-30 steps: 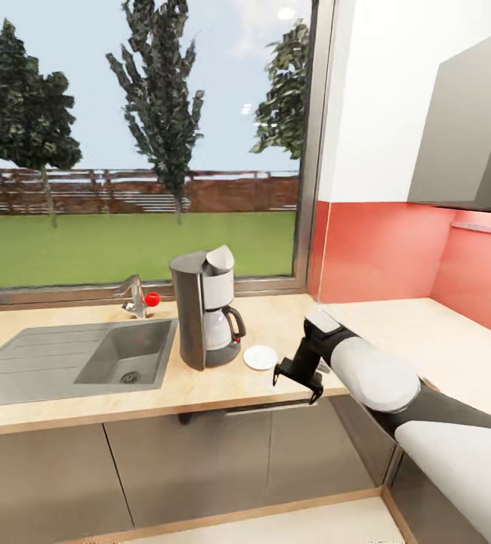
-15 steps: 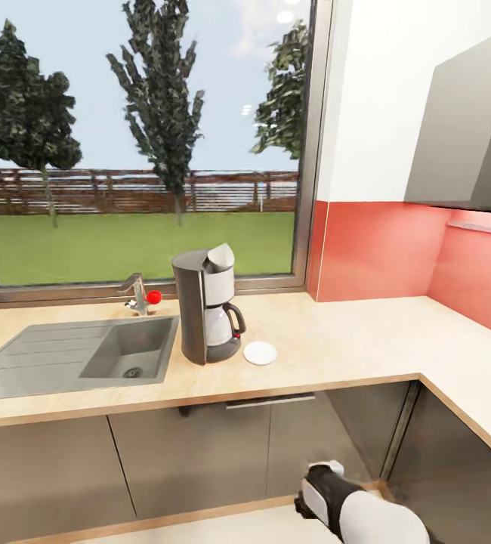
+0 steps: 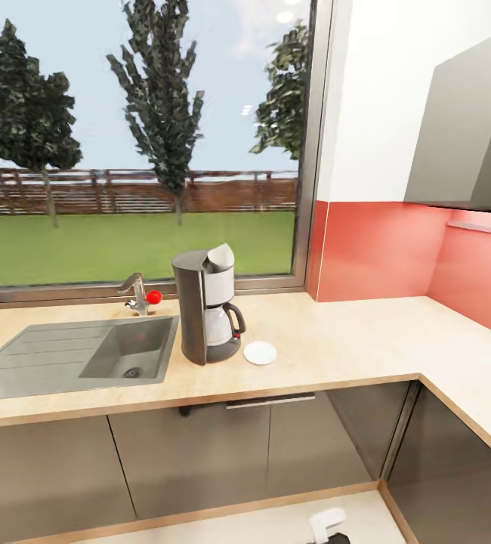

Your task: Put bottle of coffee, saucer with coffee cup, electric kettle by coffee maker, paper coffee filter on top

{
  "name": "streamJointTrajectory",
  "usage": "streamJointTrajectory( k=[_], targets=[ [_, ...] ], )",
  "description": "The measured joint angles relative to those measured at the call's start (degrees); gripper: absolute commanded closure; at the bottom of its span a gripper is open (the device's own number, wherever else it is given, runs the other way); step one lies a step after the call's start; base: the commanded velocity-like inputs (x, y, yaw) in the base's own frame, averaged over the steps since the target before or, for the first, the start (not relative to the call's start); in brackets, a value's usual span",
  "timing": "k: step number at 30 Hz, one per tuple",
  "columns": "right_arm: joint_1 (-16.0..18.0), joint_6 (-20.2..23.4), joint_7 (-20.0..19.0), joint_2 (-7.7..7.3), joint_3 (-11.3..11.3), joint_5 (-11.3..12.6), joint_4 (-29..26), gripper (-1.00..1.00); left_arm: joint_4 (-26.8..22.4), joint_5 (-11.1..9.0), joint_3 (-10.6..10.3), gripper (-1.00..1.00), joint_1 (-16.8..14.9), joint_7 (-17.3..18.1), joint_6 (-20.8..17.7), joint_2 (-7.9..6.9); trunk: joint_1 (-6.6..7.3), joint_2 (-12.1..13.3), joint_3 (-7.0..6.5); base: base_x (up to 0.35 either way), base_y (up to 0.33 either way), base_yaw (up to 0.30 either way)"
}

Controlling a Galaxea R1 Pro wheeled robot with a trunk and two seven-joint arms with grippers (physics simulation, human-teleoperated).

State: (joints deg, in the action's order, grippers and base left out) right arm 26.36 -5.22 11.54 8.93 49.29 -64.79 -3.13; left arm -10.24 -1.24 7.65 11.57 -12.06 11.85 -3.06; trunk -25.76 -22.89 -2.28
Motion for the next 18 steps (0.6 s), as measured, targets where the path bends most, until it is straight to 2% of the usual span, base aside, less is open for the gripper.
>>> streamJointTrajectory(
  k=[14,18],
  targets=[
    [-0.8,-0.1,0.2,0.09,0.3,0.4,0.2,-1.0,0.0,0.0,-0.1,-1.0,0.0,0.0,-0.1,0.0,0.0,0.0,0.0,0.0,0.0,0.001],
    [-1.1,-0.2,0.2,0.16,0.2,0.4,0.3,-1.0,0.5,0.1,-0.1,-1.0,0.0,-0.1,-0.1,-0.2,0.0,0.0,0.04,0.0,0.0,0.153]
  ],
)
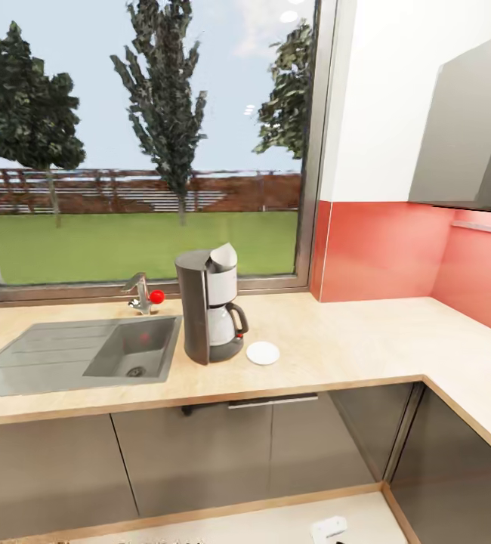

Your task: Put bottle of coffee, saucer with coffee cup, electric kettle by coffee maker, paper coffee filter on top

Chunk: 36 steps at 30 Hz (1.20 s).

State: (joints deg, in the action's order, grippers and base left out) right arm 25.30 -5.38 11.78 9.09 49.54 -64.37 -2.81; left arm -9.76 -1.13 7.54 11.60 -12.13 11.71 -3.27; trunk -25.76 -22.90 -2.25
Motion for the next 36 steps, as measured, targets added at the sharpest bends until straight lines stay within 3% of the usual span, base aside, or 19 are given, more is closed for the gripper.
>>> streamJointTrajectory(
  k=[18,29,31,33,35,36],
  targets=[
    [-1.0,0.1,0.0,-0.08,0.0,-0.1,0.0,-1.0,0.0,-0.1,-0.1,-1.0,0.0,0.1,0.1,0.57,0.0,0.0,0.36,0.0,0.0,0.271],
    [-1.2,0.2,-0.3,-0.74,0.0,-0.2,0.1,-1.0,0.1,-0.1,-0.1,-1.0,0.0,0.1,0.0,0.67,0.0,0.0,0.58,0.0,0.0,0.278],
    [-1.4,0.1,-0.2,-1.51,-0.2,0.0,0.7,-1.0,0.1,-0.1,-0.1,-1.0,0.0,0.1,0.0,0.63,0.0,0.0,0.62,0.0,0.0,0.278],
    [-1.4,0.1,0.0,-1.87,-0.6,0.6,1.0,-1.0,0.1,-0.1,-0.2,-1.0,0.0,0.1,0.0,0.62,0.0,0.0,0.66,0.0,0.0,0.278],
    [-1.5,0.0,0.0,-2.05,-3.3,3.4,1.2,-1.0,0.1,-0.1,-0.2,-1.0,0.0,0.1,0.0,0.62,0.0,0.0,0.7,0.0,0.0,0.278],
    [-1.5,0.0,0.0,-2.12,-6.6,6.6,1.2,-1.0,0.1,-0.1,-0.2,-1.0,0.0,0.1,0.0,0.61,0.0,0.0,0.72,0.0,0.0,0.278]
  ],
)
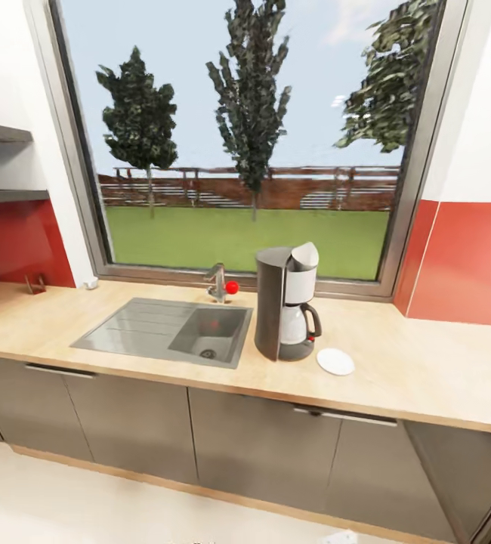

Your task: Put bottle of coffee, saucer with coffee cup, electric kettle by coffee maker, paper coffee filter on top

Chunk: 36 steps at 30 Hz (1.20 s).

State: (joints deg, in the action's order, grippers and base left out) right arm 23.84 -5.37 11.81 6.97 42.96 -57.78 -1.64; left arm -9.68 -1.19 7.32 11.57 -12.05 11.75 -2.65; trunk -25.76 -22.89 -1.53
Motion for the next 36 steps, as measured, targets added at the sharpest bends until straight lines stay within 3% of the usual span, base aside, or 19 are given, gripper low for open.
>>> streamJointTrajectory(
  k=[1,2,3,4,6,7,10,12,16,31,36],
  targets=[
    [0.0,0.0,0.0,-0.04,-4.3,4.4,0.0,-1.0,0.0,0.0,0.0,-1.0,0.0,0.0,0.0,0.0,0.0,0.0,0.02,0.0,0.0,0.278],
    [0.0,0.0,0.0,-0.06,-6.7,7.1,0.0,-1.0,0.0,0.0,0.0,-1.0,0.0,0.0,0.0,0.0,0.0,0.0,0.04,0.0,0.0,0.278],
    [0.0,0.0,0.0,-0.05,-11.6,13.0,0.0,-1.0,0.0,0.0,0.0,-1.0,0.0,0.0,0.0,0.0,0.0,0.0,0.06,0.0,0.0,0.278],
    [0.0,0.0,0.0,-0.05,-14.1,16.3,-0.1,-1.0,0.0,0.0,0.0,-1.0,0.0,0.0,0.0,0.0,0.0,0.0,0.08,0.0,0.0,0.278],
    [0.0,0.1,0.0,0.03,-24.0,29.7,-0.2,-1.0,0.0,0.0,0.1,-1.0,0.0,0.0,0.0,0.0,0.0,0.0,0.12,0.0,0.0,0.278],
    [0.0,0.1,0.1,0.32,-35.7,43.3,-0.2,-1.0,0.0,0.0,0.1,-1.0,0.0,0.0,0.0,0.0,0.0,0.0,0.14,0.0,0.0,0.279],
    [0.0,0.0,-0.1,0.51,-43.4,51.9,-0.1,-1.0,0.0,0.0,0.1,-1.0,0.0,0.0,0.0,-0.01,0.0,0.0,0.2,0.0,0.0,0.278],
    [0.0,0.0,-0.1,0.55,-44.9,53.5,-0.1,-1.0,0.0,0.0,0.1,-1.0,0.0,0.0,0.0,-0.01,0.0,0.0,0.24,0.0,0.0,0.278],
    [0.0,0.1,-0.1,0.57,-45.6,54.4,-0.2,-1.0,0.0,0.0,0.1,-1.0,0.0,0.0,0.0,0.0,0.0,0.0,0.32,0.0,0.0,0.278],
    [-0.1,0.0,-0.3,-0.06,-45.9,54.5,0.1,-1.0,0.0,0.0,0.1,-1.0,0.0,0.0,-0.1,0.04,0.0,0.0,0.69,0.0,0.0,0.278],
    [-0.1,0.0,-0.4,-0.41,-45.9,54.4,0.1,-1.0,-0.4,0.2,0.0,-1.0,0.0,0.1,0.1,1.75,0.0,0.0,0.74,0.0,0.0,0.278]
  ],
)
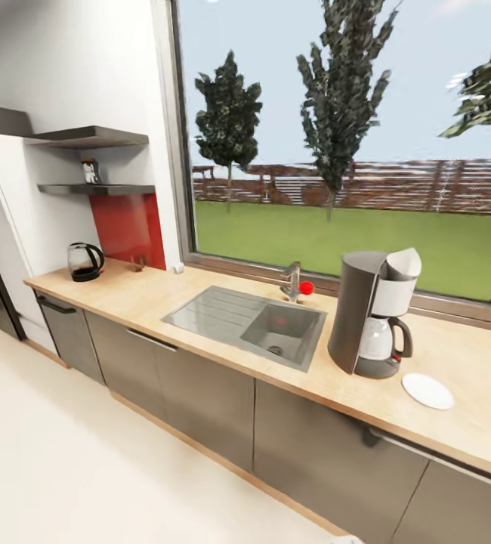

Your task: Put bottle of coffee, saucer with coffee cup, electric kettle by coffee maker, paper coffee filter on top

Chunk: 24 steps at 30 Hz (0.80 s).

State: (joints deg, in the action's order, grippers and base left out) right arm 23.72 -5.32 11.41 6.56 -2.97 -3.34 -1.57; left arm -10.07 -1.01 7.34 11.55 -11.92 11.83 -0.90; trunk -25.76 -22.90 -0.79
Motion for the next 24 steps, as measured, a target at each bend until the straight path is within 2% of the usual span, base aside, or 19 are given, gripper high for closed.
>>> streamJointTrajectory(
  k=[4,8,10,24],
  targets=[
    [0.0,0.0,0.0,-0.12,-0.1,0.0,0.0,-1.0,-0.2,-0.1,0.1,-1.0,0.0,0.0,0.0,0.22,0.0,0.0,0.01,0.0,0.0,0.278],
    [-0.8,0.1,-0.1,-0.16,-0.1,-0.1,0.0,-1.0,-0.3,-4.5,0.8,-1.0,-0.8,-0.1,-0.2,0.16,0.0,0.0,0.05,0.0,0.0,0.278],
    [-1.1,0.1,-0.1,-0.16,-0.1,-0.1,0.0,-1.0,-0.4,-5.9,0.8,-1.0,-1.2,-0.1,-0.1,-0.19,0.01,0.0,0.07,0.081,0.13,0.278],
    [-1.2,0.1,-0.2,-0.16,-0.2,-0.1,0.0,-1.0,-0.6,-6.0,0.7,-1.0,-1.3,-0.1,0.2,-0.09,0.02,0.0,0.74,0.161,0.267,0.253]
  ],
)
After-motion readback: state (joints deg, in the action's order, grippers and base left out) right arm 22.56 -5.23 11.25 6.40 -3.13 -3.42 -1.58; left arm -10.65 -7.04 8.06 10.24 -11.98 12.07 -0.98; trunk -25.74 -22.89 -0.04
